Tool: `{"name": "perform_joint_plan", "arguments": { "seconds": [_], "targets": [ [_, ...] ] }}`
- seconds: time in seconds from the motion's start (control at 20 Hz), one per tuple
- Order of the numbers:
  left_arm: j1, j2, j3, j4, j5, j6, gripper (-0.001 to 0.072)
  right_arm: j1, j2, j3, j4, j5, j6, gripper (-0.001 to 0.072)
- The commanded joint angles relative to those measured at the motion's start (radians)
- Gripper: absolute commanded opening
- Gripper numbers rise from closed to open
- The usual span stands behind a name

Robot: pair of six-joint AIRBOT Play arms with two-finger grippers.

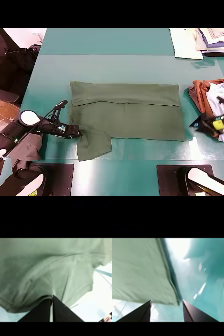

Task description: Fold the shirts.

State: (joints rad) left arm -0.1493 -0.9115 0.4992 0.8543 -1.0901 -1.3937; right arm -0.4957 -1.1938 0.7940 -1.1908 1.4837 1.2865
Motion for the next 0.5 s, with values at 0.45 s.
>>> {"name": "perform_joint_plan", "arguments": {
  "seconds": [0.45],
  "targets": [
    [-0.001,0.001,0.020,-0.005,-0.009,0.011,0.0031,-0.048,0.007,-0.222,0.098,-0.145,-0.065,0.0203]
  ]
}}
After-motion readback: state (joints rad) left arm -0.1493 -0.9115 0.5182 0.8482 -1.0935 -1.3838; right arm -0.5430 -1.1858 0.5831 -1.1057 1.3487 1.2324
